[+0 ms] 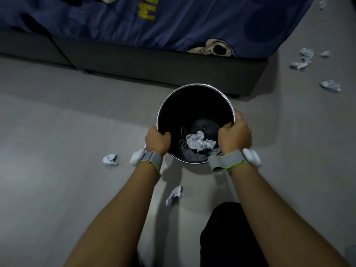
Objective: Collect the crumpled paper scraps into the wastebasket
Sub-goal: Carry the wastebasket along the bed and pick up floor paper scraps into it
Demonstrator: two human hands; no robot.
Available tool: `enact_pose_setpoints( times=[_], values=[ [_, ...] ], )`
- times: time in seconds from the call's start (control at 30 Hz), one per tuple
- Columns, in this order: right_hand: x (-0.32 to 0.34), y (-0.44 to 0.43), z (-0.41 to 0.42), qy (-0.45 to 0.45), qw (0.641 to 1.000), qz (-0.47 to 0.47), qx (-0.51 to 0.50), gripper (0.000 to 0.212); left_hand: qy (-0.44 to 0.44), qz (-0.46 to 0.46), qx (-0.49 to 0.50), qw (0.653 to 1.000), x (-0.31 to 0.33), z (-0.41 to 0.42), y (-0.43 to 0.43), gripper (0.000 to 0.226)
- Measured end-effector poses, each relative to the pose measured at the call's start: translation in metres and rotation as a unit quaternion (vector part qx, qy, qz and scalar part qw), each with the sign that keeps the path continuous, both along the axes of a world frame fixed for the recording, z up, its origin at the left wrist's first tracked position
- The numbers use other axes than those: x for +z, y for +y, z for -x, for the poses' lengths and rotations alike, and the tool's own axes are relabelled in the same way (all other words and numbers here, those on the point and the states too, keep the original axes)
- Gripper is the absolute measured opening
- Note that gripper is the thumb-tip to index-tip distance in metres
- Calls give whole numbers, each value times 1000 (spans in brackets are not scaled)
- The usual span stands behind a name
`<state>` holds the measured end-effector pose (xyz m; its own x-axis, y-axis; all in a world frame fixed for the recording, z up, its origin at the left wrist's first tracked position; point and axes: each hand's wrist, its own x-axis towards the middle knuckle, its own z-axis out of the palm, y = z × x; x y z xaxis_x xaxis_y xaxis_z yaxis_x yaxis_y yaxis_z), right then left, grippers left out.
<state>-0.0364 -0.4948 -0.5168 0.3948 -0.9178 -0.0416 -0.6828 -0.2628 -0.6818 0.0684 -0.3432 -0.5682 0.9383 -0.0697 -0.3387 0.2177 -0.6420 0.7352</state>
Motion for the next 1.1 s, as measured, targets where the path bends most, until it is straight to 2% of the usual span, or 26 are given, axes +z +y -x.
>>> enact_pose_setpoints(
  times=[0.1, 0.2, 0.27, 0.33, 0.4, 0.47, 0.5, 0.57, 0.63, 0.67, 0.73, 0.83, 0.9, 0.93, 1.0, 1.1],
  values=[
    [-3, 4, -3, 12, 1000, 7, -3, 44, 4, 8, -18, 1000, -3, -1, 6, 30],
    [-4, 3, -1, 19, 1000, 10, -7, 44, -2, 43, -32, 999, -7, 1, 7, 46],
    [-4, 2, 1, 19, 1000, 11, -8, 43, 7, 107, 27, 994, -10, 9, 12, 52],
    [-3, 2, 2, 15, 1000, 13, -8, 43, -8, 177, 118, 977, -22, 19, 20, 45],
    [-5, 2, 3, 16, 1000, 14, -9, 42, -23, 115, 117, 986, -46, 34, 33, 35],
    [-5, 2, 3, 12, 1000, 11, -10, 41, 7, -3, -22, 1000, -73, 49, 45, 29],
    [-5, 2, 3, 11, 1000, 9, -10, 41, 41, -60, -119, 990, -82, 58, 49, 32],
    [-5, 2, 1, 14, 1000, 10, -12, 42, 91, -165, -298, 936, -97, 75, 54, 55],
    [-5, 2, 0, 13, 1000, 13, -9, 42, 112, -237, -398, 879, -111, 87, 60, 67],
    [-5, 3, 0, 11, 1000, 15, -8, 42, 120, -247, -412, 869, -117, 91, 63, 64],
    [-6, 4, -3, 8, 1000, 18, -7, 41, 102, -220, -386, 890, -126, 88, 67, 47],
    [-5, 3, -5, 14, 1000, 21, -11, 39, -44, -205, -294, 933, -122, 64, 65, 23],
    [-5, 2, -7, 17, 999, 25, -11, 38, -149, -240, -222, 933, -116, 39, 60, 24],
    [-4, 2, -6, 21, 999, 26, -11, 38, -170, -247, -192, 935, -112, 28, 58, 27],
    [-5, 2, -8, 28, 999, 29, -10, 38, -138, -256, -181, 939, -115, 1, 53, 36],
    [-5, 1, -12, 31, 999, 35, -11, 36, -41, -303, -273, 912, -138, -29, 54, 54]
  ],
)
